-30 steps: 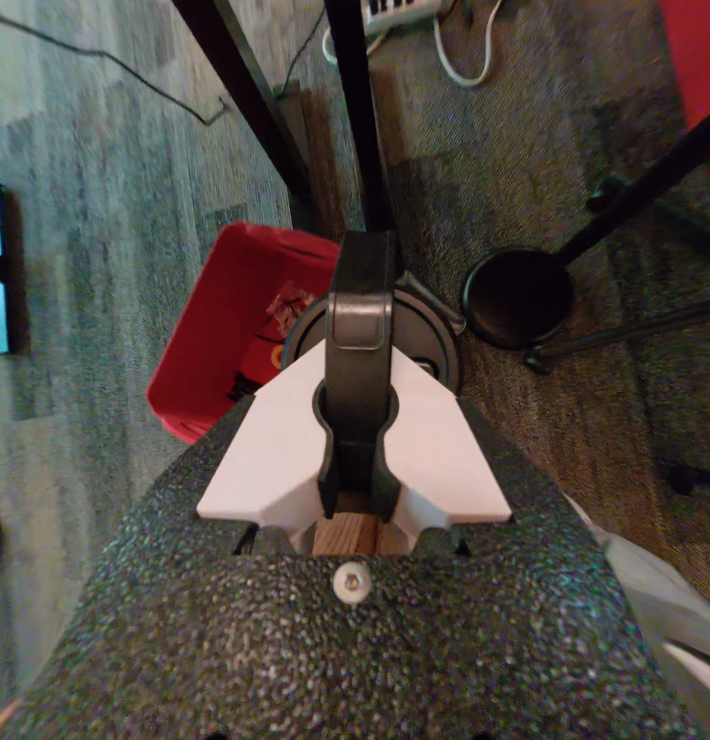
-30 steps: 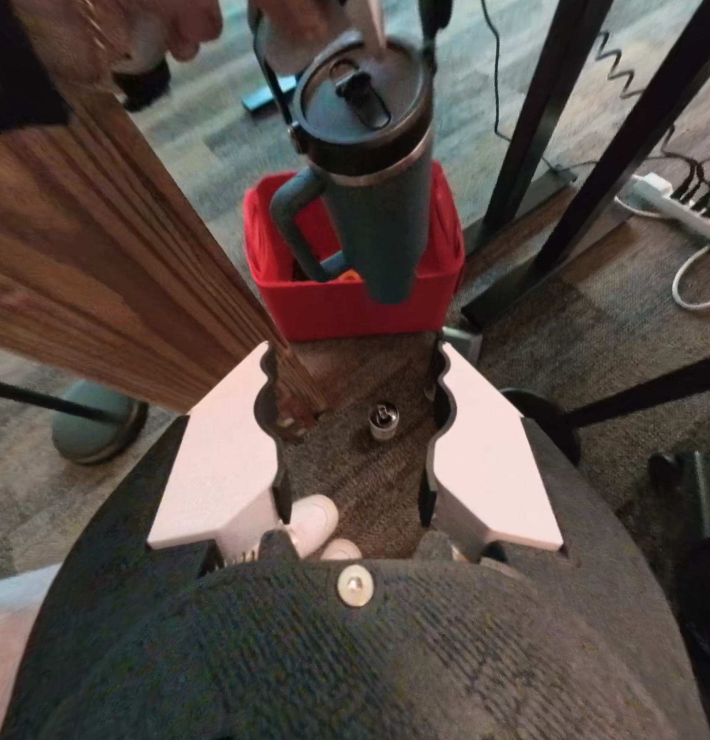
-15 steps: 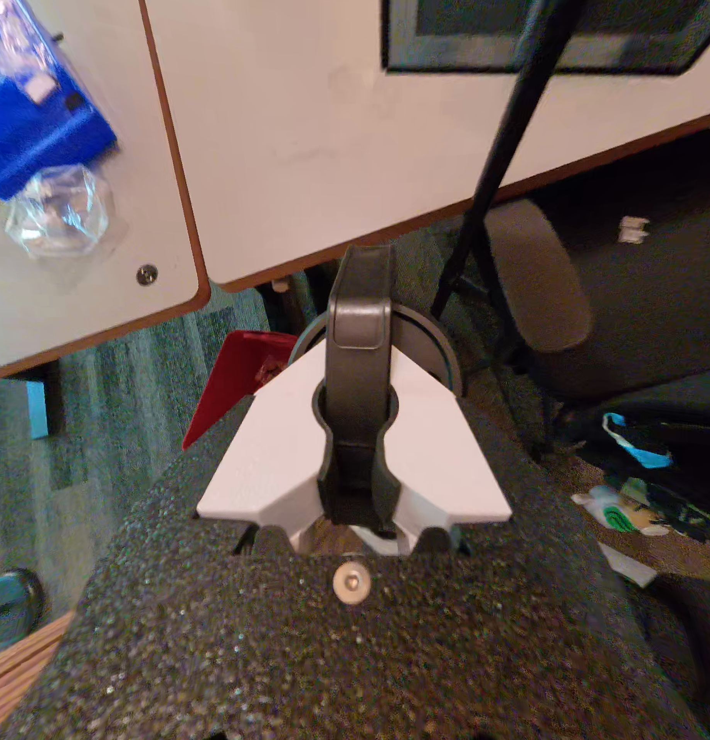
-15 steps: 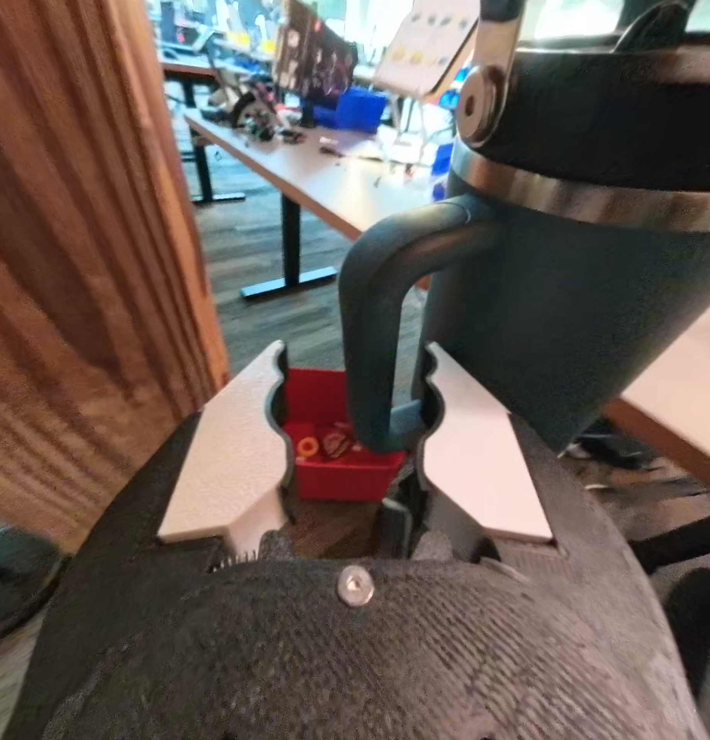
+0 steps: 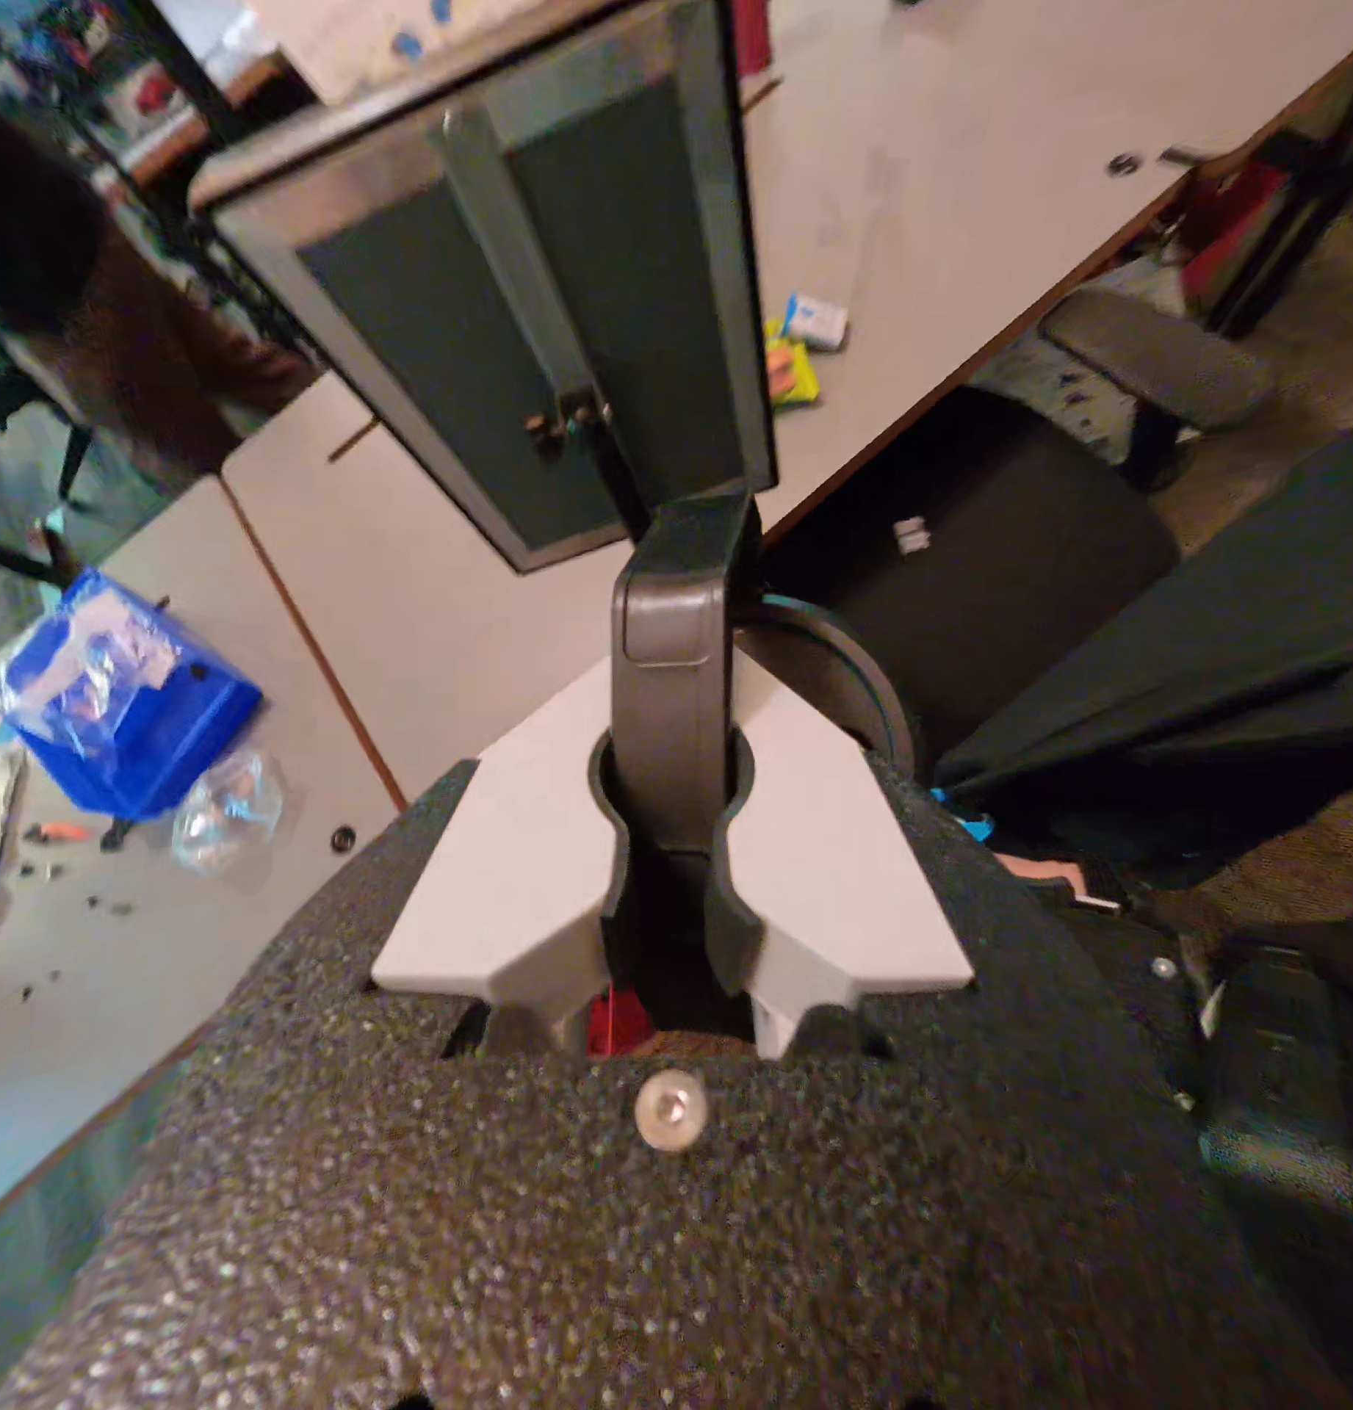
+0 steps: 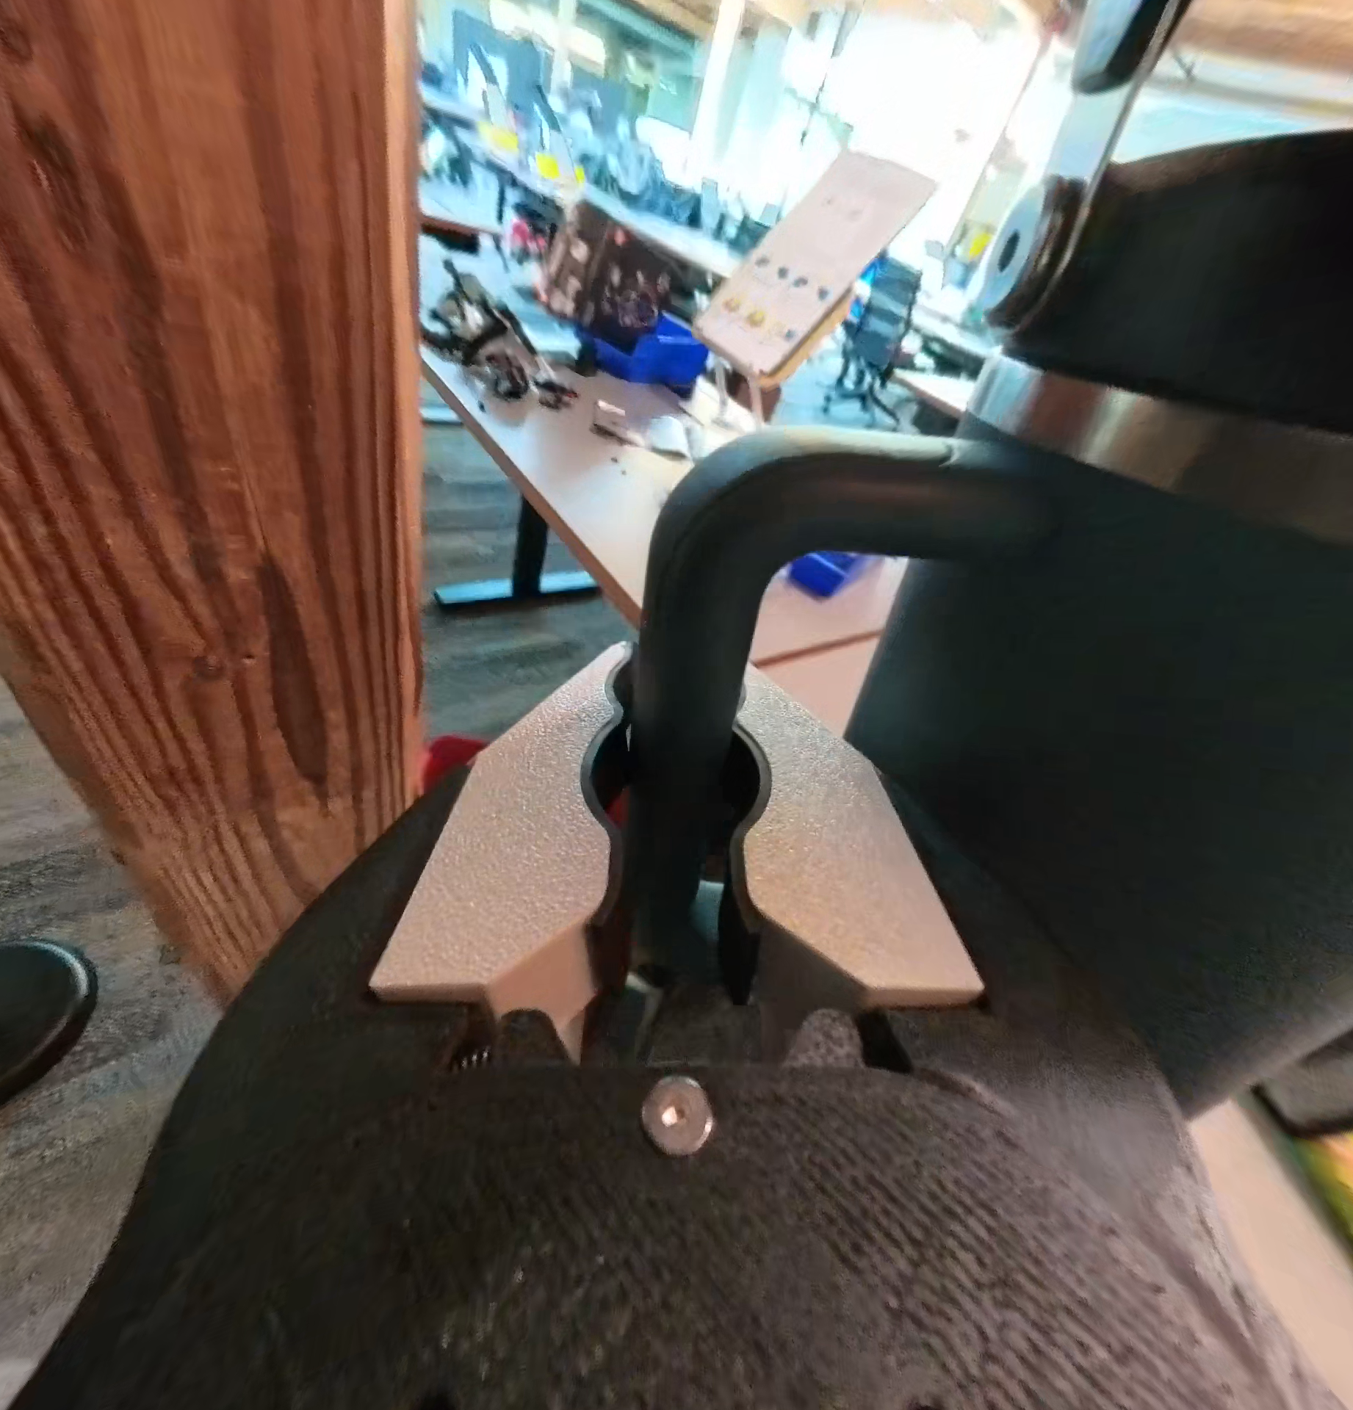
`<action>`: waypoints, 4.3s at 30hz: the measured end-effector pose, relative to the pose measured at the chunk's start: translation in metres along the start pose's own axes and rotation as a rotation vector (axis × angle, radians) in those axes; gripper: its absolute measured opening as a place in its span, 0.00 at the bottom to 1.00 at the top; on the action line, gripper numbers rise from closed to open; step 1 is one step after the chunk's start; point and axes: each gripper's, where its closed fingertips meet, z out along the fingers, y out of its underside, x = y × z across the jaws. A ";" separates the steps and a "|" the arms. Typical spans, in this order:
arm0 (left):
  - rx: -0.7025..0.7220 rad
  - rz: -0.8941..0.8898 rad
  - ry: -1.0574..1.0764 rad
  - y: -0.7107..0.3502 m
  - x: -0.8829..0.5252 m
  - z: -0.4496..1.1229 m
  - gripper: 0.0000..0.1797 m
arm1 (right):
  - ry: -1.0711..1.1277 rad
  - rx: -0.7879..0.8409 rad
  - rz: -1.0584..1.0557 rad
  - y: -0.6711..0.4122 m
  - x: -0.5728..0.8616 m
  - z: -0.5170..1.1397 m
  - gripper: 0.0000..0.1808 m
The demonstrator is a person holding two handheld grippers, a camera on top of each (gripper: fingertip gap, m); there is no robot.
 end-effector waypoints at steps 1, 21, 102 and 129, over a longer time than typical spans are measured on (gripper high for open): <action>0.031 0.016 0.026 -0.015 0.007 -0.007 0.05 | 0.021 -0.042 -0.019 -0.006 0.010 -0.012 0.09; 0.076 0.575 0.379 -0.225 0.191 0.049 0.05 | -0.022 -0.158 0.258 -0.068 0.162 -0.227 0.19; -0.176 0.421 0.920 0.073 0.384 0.345 0.35 | -0.766 -0.456 0.071 0.382 0.260 -0.327 0.27; 0.469 0.195 0.107 -0.076 0.205 0.106 0.35 | 0.727 -0.390 0.222 0.228 0.304 -0.634 0.43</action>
